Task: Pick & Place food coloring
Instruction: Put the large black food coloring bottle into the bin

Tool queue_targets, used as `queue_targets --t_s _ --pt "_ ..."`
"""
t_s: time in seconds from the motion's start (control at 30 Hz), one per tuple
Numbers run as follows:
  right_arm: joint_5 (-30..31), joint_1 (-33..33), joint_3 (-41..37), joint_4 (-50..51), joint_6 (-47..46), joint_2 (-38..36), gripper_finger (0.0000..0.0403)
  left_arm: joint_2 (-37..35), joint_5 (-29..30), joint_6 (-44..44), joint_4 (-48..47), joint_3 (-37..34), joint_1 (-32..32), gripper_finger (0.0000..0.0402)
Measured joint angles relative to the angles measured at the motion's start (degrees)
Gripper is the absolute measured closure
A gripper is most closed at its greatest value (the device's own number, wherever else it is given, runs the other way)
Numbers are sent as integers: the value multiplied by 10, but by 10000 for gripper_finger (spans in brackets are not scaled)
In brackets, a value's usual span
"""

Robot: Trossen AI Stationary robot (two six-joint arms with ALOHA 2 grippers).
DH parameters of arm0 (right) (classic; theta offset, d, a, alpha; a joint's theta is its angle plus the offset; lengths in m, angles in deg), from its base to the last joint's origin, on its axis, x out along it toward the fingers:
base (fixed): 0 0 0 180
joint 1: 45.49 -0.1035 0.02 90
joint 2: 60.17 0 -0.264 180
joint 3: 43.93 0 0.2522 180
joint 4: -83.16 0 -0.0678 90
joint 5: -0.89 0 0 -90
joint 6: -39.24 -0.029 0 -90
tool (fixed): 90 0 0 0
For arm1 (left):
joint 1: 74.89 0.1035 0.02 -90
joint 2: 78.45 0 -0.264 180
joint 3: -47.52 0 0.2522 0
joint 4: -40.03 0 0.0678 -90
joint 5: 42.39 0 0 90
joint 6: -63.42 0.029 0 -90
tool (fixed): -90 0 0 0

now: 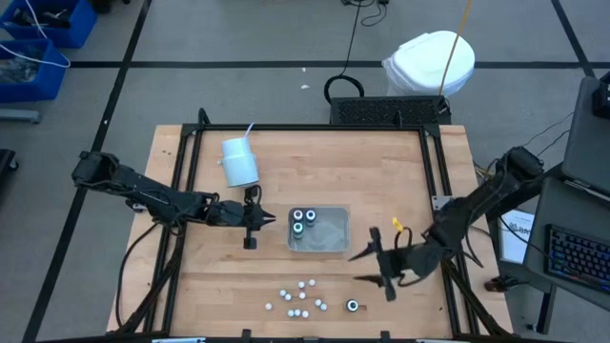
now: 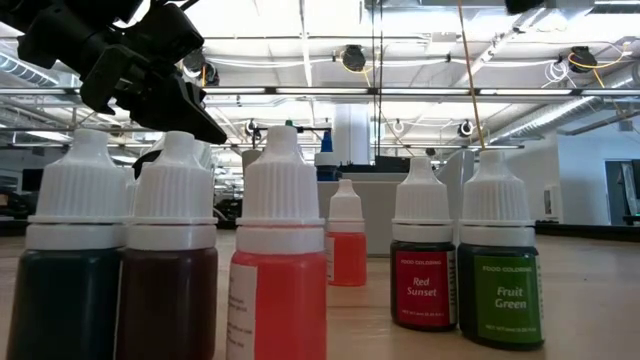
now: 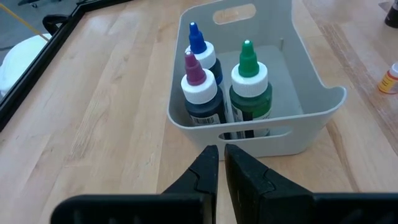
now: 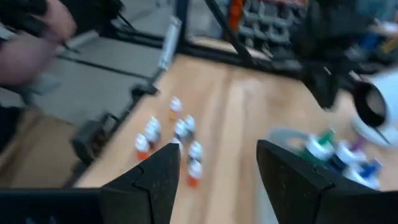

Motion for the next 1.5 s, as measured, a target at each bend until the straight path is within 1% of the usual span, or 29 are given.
queue_targets --t_s 0.17,0.3,0.43,0.5,0.6,0.73,0.83,0.93,1.03,1.13,1.33,1.5 --pt "0 -35 0 -85 6 46 199 0 0 -1 0 0 0 364" --pt "-5 -45 17 -95 -40 97 199 0 0 -1 0 0 0 364" --pt "-65 -53 42 -96 -54 151 199 0 0 -4 0 0 0 364" --pt "-76 -60 43 -94 -52 164 199 0 0 -4 0 0 0 364" --pt "-69 -68 44 -95 -50 168 199 0 0 -7 -1 0 0 364" --pt "-15 -77 43 -90 -38 168 199 0 0 -7 -1 0 0 364" --pt "2 -77 43 -81 -31 168 199 0 0 -6 -1 0 0 364" --pt "2 -76 43 -64 -44 171 199 0 0 -6 -1 0 0 364" --pt "2 -75 27 -71 -58 181 199 0 0 -6 -1 0 0 364" --pt "2 -76 1 -112 -61 189 199 0 0 -5 -1 0 0 364" --pt "0 -76 -49 -234 -61 206 199 0 0 -6 0 0 0 364" --pt "-9 -74 -57 -292 -61 236 199 0 0 -5 0 0 0 364"
